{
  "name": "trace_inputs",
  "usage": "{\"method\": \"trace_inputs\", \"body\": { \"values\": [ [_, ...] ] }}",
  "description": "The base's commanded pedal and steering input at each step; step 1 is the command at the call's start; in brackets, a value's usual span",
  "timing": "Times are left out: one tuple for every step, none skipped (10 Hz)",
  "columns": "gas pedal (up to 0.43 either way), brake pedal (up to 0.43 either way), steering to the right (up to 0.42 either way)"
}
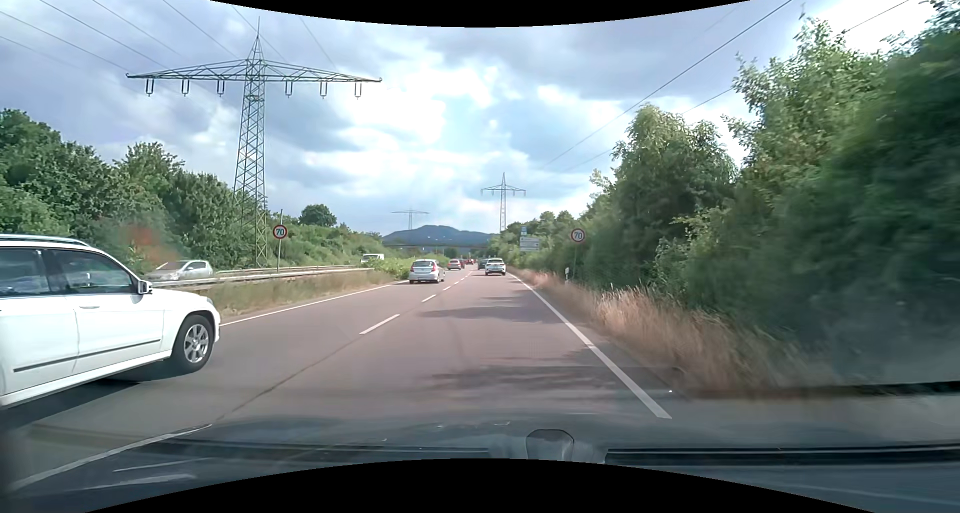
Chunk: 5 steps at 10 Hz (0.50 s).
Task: Follow the waypoints while adhering to traffic rules and regulations
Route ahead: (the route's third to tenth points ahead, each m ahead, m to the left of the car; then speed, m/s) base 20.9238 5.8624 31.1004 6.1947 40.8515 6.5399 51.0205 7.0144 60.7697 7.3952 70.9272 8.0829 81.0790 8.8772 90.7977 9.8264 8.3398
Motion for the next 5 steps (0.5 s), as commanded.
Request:
{"method": "trace_inputs", "body": {
  "values": [
    [0.067, 0.0, -0.006],
    [0.079, 0.0, -0.007],
    [0.079, 0.0, -0.006],
    [0.079, 0.0, -0.007],
    [0.079, 0.0, -0.007]
  ]
}}
